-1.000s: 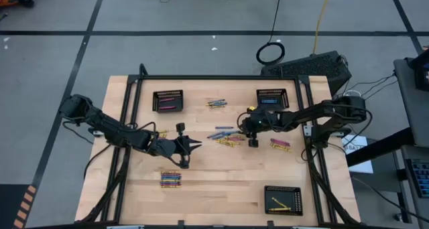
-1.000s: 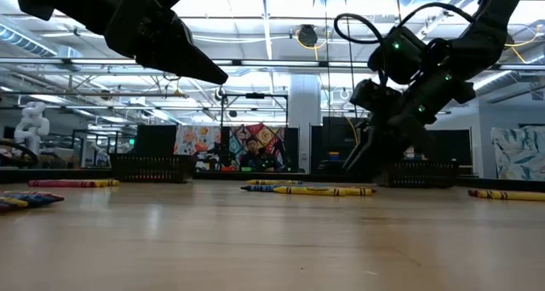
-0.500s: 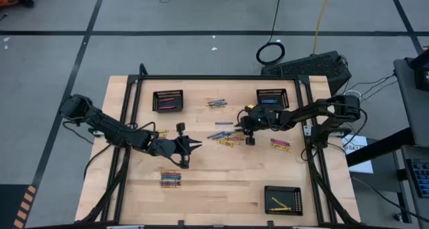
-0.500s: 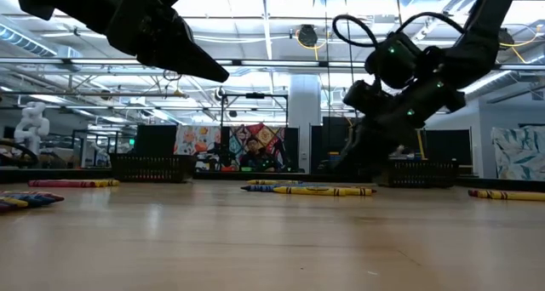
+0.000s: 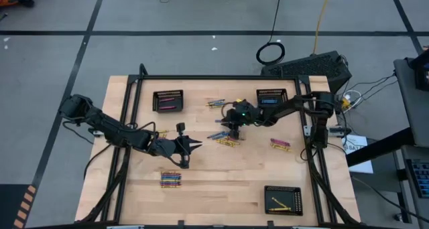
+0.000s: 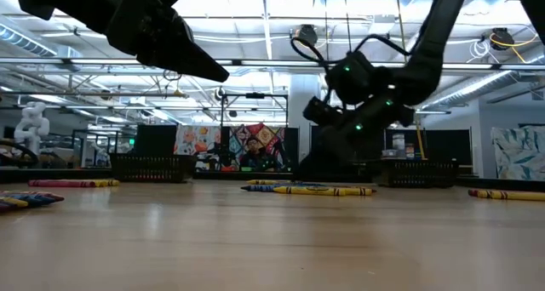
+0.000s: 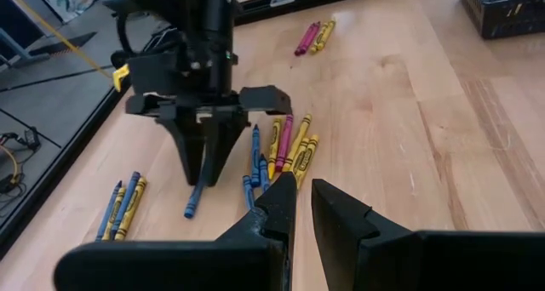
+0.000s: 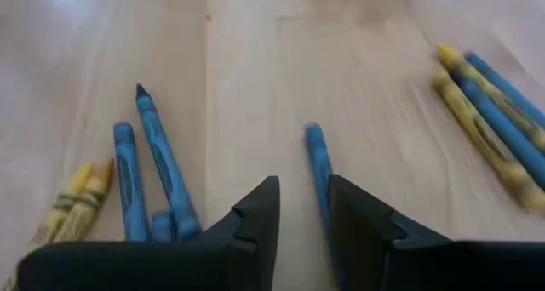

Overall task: Sort crayons
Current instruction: Put the blue crayon into the top right black bin

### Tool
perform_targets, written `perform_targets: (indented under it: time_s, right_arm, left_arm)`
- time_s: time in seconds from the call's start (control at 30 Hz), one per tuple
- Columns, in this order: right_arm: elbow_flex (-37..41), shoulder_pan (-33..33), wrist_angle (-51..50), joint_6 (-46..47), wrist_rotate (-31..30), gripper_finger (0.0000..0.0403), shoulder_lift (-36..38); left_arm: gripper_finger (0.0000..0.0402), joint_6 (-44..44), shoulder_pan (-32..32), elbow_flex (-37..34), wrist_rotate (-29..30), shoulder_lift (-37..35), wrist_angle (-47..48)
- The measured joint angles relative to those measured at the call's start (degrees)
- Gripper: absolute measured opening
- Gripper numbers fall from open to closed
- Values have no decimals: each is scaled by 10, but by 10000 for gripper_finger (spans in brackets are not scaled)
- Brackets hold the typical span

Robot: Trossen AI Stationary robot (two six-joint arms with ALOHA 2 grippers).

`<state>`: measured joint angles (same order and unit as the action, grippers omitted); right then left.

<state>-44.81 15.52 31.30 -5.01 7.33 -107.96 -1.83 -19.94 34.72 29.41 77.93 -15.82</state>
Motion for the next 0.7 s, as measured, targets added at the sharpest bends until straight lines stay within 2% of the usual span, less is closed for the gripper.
perform_targets:
  time_s: [0.33,0.7]
  right_arm:
    - [-18,17,-38,14,1,95,21]
    - [-17,19,-88,-3,3,136,17]
  left_arm:
    - [44,0,0,0,0,0,1]
    - [44,1,0,0,0,0,1]
